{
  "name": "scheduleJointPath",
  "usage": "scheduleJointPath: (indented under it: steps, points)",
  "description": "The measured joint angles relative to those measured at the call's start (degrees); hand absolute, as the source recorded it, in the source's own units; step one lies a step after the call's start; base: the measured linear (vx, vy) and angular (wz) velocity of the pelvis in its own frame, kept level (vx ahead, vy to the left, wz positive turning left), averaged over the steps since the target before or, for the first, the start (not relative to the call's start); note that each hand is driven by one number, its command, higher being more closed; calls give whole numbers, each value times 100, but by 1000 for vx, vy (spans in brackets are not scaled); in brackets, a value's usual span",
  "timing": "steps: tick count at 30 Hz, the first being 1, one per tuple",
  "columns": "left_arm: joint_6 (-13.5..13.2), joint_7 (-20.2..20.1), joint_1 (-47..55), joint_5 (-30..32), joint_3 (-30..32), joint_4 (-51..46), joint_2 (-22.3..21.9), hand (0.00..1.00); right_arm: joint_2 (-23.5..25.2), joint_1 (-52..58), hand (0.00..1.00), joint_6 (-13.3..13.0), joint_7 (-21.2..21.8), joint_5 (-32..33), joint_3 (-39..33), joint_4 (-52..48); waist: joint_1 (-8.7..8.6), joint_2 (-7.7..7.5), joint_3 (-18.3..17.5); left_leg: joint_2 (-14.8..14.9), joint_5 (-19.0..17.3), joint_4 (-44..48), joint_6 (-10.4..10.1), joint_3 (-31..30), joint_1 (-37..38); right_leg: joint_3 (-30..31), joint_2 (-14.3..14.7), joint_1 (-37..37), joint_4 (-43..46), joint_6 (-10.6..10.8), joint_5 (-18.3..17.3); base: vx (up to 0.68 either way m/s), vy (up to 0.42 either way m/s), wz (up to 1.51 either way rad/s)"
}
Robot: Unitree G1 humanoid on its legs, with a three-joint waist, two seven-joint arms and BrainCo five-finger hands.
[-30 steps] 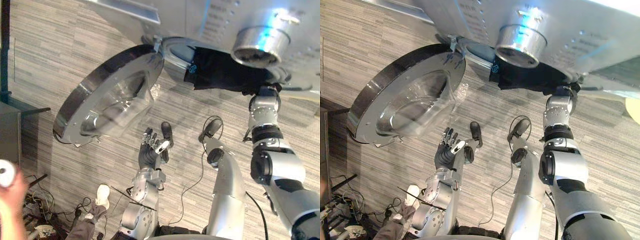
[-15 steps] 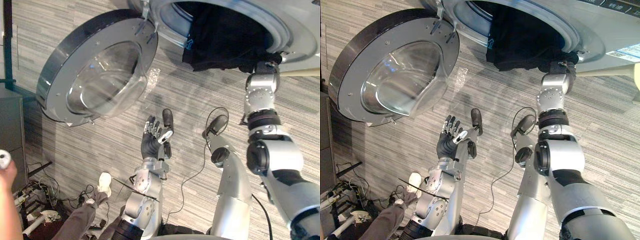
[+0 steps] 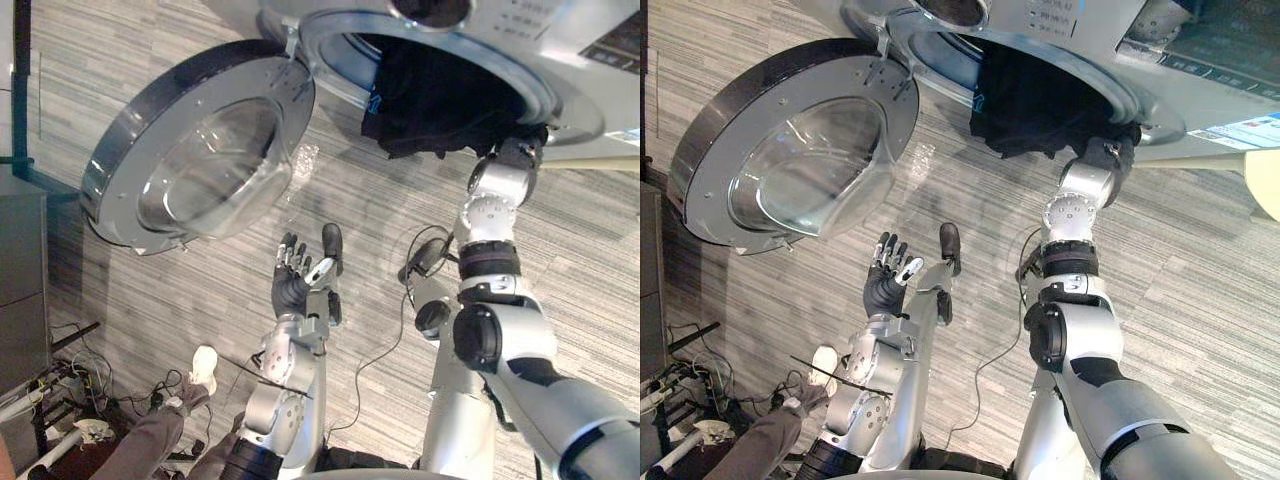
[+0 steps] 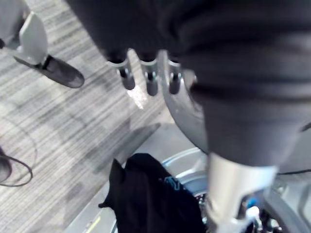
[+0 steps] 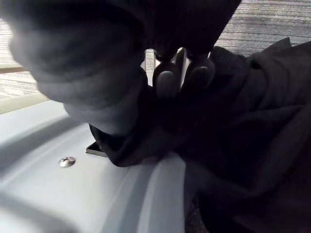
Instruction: Pick up the laundry basket with both hands and put the clothes into the washing machine.
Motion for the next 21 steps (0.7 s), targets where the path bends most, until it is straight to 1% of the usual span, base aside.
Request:
scheduleJointPath:
  steps: [3, 5, 6, 8, 9, 10, 11, 14, 16, 21]
  points:
    - [0, 9, 0, 0, 137, 2, -10, 0, 45, 80, 100, -61, 0, -2, 15, -68, 1, -1, -1, 0, -2, -19, 0, -1, 42, -5, -3, 43, -16, 1, 0, 11, -36, 3]
    - [0, 8, -1, 0, 201, 13, -14, 0, 176, 295, 100, -69, 0, -22, 133, -327, 3, -28, -13, 1, -3, -31, 0, -1, 84, -3, -4, 77, -20, 3, -1, 6, -34, -1]
    - [-2, 9, -6, 3, 248, 63, -17, 0, 308, 521, 100, -48, 21, -167, 440, -451, 2, -104, -49, 2, -7, -34, 3, 16, 102, 18, 3, 80, -29, 5, -2, -2, -37, -6]
    - [3, 8, -50, 6, 242, 239, -13, 0, 547, 709, 100, 154, 134, -473, 970, -633, -2, -245, -134, 1, -21, -38, 20, 12, 89, 16, 43, 85, -101, 46, -27, -14, -45, -3]
    - [16, 9, -54, 6, 194, 312, -9, 0, 694, 700, 100, 276, 284, -684, 1232, -691, 5, -312, -193, 13, -22, -34, 18, -32, 59, -10, 97, 109, -198, 43, -24, -20, -35, 4]
    - [35, 11, -53, 6, 186, 349, -6, 0, 753, 702, 100, 317, 326, -766, 1340, -703, 13, -334, -255, 15, -22, -34, 18, -41, 15, -49, 109, 109, -223, 41, -23, -15, -29, 15]
    - [47, 13, -51, 6, 171, 395, -3, 0, 893, 705, 100, 413, 419, -939, 1431, -703, 28, -392, -338, 17, -21, -44, 14, -80, -16, -103, 111, 116, -238, 42, -25, -4, -19, 17]
    - [46, 28, -48, 10, 200, 518, -7, 0, 1191, 810, 100, 585, 507, -1225, 1560, -702, 54, -541, -416, 9, -46, -25, 41, -99, -16, -132, 76, 152, -219, 108, -65, 23, -22, 13]
    - [47, 78, -36, 13, 246, 551, -14, 0, 1196, 896, 100, 653, 512, -1306, 1708, -693, 53, -547, -419, -17, -99, 49, 87, -99, -33, -133, 12, 168, -181, 109, -64, 46, 2, 6]
    - [46, 128, -37, 96, 323, 552, -17, 0, 1196, 931, 100, 718, 526, -1313, 1721, -691, 30, -562, -426, -85, -231, 240, 136, -90, -84, -124, -101, 166, -74, 125, -64, 45, 18, 1]
